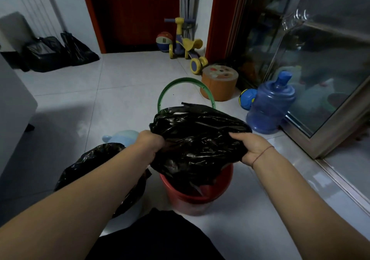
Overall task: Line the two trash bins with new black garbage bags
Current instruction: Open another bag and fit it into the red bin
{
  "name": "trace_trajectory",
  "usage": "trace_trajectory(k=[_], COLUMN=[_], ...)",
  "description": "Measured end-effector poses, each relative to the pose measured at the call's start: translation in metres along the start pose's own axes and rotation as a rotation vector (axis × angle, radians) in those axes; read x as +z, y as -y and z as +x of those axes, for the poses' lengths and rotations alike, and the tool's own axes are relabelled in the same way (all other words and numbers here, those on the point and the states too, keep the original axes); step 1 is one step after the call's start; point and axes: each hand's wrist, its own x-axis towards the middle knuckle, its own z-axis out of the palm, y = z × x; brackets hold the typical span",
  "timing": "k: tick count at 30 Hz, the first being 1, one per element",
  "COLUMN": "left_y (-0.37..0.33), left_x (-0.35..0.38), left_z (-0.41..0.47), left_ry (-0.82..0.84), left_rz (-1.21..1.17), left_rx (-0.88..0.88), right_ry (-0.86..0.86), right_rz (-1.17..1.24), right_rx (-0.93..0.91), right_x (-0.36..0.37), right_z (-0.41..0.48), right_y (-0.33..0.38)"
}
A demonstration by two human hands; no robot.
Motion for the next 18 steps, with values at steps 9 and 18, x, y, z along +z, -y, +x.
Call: trace_trajectory(k=[9,18], left_y=[-0.016,-0.023], left_x=[0.023,0.019], left_z=[-0.022,-0.025], left_ry=[0.411,0.490], left_rz=[-0.380,-0.269], left_rx=[-0.026,-0.108], right_ry=[0.072,0.140], right_rz=[-0.127,0.001], right_rx=[-0.063,0.084], right_x=[0.019,0.016], right_z=[-0.002,0.001], right_y=[-0.024,-0.019])
